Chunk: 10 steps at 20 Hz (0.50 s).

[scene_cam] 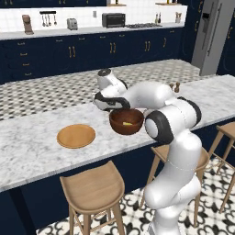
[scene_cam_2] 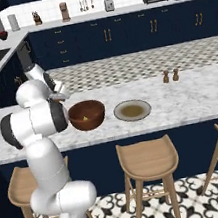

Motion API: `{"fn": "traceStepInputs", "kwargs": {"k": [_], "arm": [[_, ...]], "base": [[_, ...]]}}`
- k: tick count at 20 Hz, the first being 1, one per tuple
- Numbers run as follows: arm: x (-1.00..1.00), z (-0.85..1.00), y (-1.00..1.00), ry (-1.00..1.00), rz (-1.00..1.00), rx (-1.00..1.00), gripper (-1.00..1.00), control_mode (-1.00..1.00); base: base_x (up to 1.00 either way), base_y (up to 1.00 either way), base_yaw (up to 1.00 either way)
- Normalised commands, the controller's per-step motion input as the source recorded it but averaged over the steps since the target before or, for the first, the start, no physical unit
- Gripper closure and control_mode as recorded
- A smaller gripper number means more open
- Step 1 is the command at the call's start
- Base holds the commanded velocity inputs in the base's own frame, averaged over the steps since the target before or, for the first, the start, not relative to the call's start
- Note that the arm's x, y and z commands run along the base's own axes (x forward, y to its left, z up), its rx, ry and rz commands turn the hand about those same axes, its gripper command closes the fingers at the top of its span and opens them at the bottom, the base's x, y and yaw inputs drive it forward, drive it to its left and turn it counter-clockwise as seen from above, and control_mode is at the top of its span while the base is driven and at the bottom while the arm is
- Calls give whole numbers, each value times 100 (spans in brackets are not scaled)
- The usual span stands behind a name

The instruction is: Pick the chicken drumstick and lemon wedge from their plates and place them in the bowl. Then put the bowl in the fridge.

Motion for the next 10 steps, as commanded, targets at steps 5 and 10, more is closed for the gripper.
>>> {"fn": "traceStepInputs", "kwargs": {"k": [5,10], "arm": [[4,-65,-84,14,-1,0,100,-100],[8,-96,-52,7,0,0,100,-100]], "base": [[0,0,0],[0,0,0]]}}
